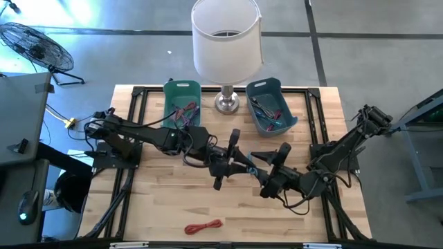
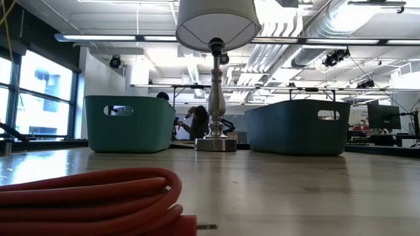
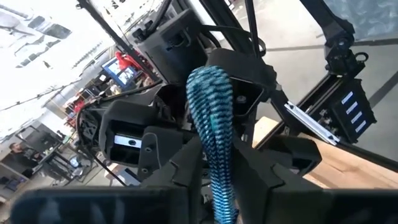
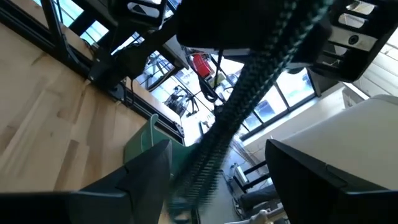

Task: Pick & Place USB Port
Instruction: Put the blue patterned charger cable into the blue bin

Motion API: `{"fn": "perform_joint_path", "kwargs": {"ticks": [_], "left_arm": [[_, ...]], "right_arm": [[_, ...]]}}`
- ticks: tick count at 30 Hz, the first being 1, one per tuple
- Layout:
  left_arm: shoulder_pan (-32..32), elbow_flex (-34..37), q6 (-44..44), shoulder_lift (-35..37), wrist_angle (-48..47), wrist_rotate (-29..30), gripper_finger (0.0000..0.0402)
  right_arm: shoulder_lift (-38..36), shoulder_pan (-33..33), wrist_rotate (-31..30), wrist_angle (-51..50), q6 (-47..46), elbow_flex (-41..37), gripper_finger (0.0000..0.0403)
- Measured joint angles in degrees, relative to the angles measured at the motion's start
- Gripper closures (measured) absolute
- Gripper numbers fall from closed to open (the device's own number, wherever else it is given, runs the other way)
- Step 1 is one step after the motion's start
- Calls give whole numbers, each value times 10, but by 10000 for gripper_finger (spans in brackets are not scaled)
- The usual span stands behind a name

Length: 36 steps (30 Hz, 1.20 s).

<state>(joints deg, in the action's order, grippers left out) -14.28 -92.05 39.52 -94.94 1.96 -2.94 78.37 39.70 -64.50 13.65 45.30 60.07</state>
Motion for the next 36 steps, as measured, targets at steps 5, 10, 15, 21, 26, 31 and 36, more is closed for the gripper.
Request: {"fn": "perform_joint_path", "kwargs": {"ticks": [5,10,15,21,26,31,36], "left_arm": [[0,0,-8,0,0,0,287],[0,0,-8,0,1,2,264],[0,0,-8,0,1,2,262],[0,0,-8,0,22,-12,262],[0,0,-8,13,39,-15,262],[0,0,7,36,32,9,262],[0,0,11,61,10,37,262]], "right_arm": [[0,0,18,1,-11,0,158],[0,-8,0,-10,-33,0,325],[0,-11,-23,-27,-31,0,389],[0,-7,-90,-46,-29,0,391],[-3,-7,-201,-52,11,0,391],[-45,-20,-254,-53,31,0,391],[-131,-45,-254,-53,21,0,391]]}}
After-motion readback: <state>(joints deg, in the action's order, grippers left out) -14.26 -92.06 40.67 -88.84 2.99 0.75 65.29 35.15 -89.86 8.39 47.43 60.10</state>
